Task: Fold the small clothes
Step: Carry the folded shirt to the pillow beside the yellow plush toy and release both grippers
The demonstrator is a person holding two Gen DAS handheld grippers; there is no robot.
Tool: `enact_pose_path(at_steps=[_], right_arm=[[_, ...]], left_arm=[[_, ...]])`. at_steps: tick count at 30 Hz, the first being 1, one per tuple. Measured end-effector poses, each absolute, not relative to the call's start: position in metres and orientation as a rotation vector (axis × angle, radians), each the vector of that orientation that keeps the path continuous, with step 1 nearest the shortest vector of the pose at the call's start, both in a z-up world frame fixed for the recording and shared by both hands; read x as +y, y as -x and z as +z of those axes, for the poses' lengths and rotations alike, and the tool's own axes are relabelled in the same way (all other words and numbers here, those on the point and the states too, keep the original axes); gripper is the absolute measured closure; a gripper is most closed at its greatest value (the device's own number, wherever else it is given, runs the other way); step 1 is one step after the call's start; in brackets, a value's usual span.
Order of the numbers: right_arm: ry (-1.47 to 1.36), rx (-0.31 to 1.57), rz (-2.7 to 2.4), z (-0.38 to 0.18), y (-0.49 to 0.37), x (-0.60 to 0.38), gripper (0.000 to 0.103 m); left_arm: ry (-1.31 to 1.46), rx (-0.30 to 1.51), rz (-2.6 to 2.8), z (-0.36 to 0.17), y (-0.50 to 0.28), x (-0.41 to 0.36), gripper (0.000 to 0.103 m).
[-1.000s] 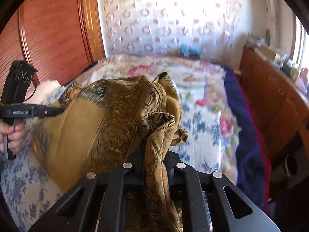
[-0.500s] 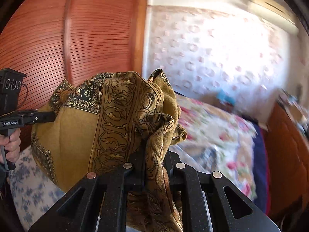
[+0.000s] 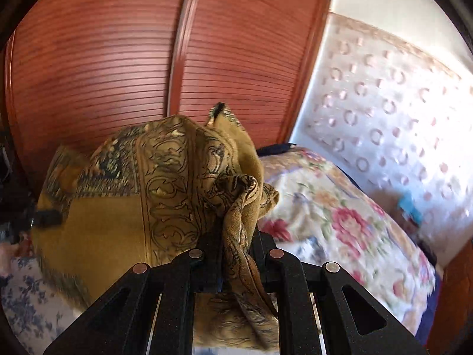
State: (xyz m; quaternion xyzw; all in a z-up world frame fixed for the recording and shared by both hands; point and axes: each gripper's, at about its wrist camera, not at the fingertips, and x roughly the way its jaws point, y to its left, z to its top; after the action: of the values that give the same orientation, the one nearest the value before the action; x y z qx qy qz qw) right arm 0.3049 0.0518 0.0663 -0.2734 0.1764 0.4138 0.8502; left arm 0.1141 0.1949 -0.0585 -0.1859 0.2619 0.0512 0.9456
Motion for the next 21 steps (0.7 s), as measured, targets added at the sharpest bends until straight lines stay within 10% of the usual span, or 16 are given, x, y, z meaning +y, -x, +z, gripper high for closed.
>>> enact_pose_path(at_steps=[7,11,21], right_arm=[[0.573,0.441,0.870,0.038,-0.386,0.084,0.079],[0.481,0.498,0.823,0.039,-0.405,0.082,0.040],[0.341,0.459,0.889,0.037,-0.355,0.073,0.040]], left_arm=[[0.331,0.584,0.164,-0.068,-0.113,0.187,0.093],[0.297,0.565,0.188,-0.062,-0.109,0.192,0.073],[0.136,0.430,0.208,-0.023,-0.110,0.179,0.025]])
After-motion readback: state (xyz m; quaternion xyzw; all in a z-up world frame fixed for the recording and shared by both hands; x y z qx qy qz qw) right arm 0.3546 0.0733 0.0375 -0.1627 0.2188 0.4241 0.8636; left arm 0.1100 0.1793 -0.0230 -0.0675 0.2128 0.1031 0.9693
